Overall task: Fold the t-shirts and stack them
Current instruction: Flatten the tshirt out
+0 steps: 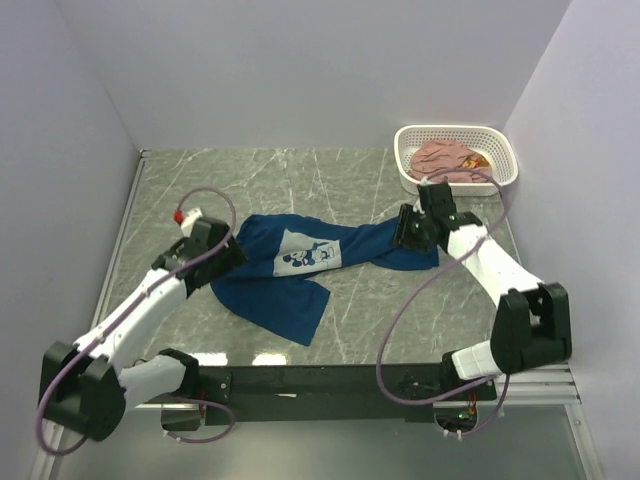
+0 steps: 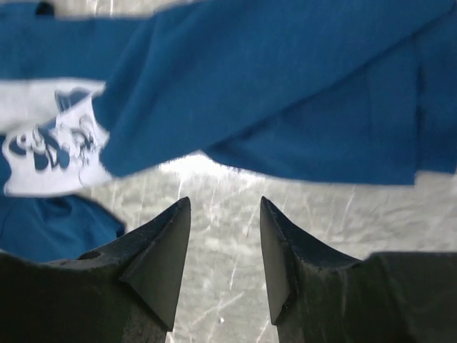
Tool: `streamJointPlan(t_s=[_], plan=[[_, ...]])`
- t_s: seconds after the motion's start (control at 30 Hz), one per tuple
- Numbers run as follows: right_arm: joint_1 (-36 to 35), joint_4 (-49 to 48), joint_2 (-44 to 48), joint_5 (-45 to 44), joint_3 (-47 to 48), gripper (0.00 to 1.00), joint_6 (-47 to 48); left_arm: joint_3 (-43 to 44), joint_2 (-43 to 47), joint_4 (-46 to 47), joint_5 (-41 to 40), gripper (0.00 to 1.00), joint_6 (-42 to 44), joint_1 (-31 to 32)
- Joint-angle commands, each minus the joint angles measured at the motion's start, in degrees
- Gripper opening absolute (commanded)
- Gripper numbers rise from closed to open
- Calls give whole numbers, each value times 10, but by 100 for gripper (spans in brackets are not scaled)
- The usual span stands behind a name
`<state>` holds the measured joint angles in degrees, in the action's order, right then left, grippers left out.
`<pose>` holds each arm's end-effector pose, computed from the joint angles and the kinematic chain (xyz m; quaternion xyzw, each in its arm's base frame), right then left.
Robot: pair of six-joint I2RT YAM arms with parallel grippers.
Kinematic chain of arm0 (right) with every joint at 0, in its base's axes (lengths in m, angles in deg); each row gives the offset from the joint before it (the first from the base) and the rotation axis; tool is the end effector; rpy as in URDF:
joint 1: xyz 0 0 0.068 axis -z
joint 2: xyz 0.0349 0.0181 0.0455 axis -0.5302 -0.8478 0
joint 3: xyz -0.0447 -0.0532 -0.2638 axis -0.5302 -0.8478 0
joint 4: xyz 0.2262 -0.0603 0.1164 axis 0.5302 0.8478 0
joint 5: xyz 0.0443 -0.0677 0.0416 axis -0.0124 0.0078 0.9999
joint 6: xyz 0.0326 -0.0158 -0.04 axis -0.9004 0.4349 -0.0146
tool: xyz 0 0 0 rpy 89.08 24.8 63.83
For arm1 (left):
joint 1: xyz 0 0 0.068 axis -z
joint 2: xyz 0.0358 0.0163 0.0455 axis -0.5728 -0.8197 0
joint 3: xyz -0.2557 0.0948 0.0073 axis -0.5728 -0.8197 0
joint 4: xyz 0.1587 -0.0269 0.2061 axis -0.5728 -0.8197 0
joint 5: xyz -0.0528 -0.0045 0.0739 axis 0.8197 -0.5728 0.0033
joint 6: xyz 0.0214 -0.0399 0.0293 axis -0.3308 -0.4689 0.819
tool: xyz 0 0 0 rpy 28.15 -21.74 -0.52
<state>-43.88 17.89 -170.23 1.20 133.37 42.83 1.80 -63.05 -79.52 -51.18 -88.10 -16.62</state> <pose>0.2908 0.0657 0.2456 0.0676 0.9466 0.1501 0.2772 0.2179 -0.0617 0.2400 -0.2863 0.8883 -0.0725 0.3517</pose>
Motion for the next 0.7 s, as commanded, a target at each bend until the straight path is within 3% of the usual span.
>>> streamJointPlan(t_s=[0.0, 0.2, 0.67], plan=[[-11, -81, 62, 38, -61, 50, -8, -52, 52, -46, 31, 77, -64, 62], [-71, -99, 88, 35, -113, 50, -18, -98, 73, -75, 25, 73, -160, 144], [-100, -119, 110, 0, -172, 49, -21, -128, -43, -29, -14, 56, -219, 151]])
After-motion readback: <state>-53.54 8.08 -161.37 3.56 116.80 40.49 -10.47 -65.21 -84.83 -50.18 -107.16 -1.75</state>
